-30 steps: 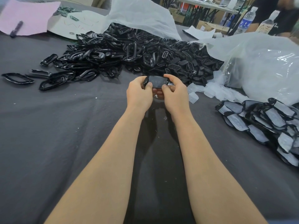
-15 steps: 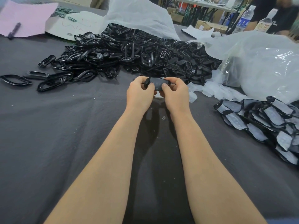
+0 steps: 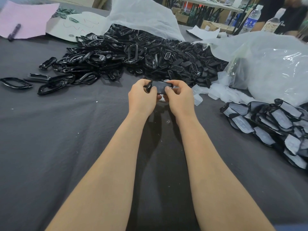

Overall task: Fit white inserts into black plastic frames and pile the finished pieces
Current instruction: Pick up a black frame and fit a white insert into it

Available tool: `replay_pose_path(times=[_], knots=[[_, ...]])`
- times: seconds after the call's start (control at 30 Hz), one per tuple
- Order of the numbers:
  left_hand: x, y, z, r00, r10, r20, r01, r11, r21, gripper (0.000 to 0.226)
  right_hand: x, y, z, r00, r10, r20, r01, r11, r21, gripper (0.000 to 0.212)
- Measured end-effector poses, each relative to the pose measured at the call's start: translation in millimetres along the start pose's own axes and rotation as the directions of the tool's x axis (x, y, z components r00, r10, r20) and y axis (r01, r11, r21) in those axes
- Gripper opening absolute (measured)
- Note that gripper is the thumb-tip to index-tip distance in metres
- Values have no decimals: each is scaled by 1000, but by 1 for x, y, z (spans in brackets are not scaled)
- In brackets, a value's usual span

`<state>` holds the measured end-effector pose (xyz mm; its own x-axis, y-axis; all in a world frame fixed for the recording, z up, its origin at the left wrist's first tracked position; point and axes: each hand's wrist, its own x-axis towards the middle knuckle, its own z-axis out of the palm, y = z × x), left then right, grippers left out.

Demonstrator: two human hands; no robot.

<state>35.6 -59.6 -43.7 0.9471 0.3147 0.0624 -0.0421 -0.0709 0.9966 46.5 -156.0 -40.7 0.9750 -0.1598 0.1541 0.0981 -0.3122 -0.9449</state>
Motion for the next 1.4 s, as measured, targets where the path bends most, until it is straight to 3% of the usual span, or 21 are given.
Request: replay_pose_path(times=[0.27,0.4,1.0,1.2,1.4], knots=[[0,1,1,1000,4,-28,-2,998,64,12,0,0,0,1000,-13,-14,14,1000,14,16],[-1,2,1,1000,3,-25,-2,998,64,20,0,-1,-1,1000,0,-14,0,999,35,13],[1,-2,1,997,63,-47,-53,983,176,10,-3,-4,-1,996,-91,23,93,986,-138,15],[-1,2,1,1000,32,1,-31,993,111,9,-1,-3,-2,997,-70,-7,69,991,-118,14],[-4,2,3,993,118,1,-115,963,246,5,-4,-7,-13,1000,-15,-16,14,999,-50,18]])
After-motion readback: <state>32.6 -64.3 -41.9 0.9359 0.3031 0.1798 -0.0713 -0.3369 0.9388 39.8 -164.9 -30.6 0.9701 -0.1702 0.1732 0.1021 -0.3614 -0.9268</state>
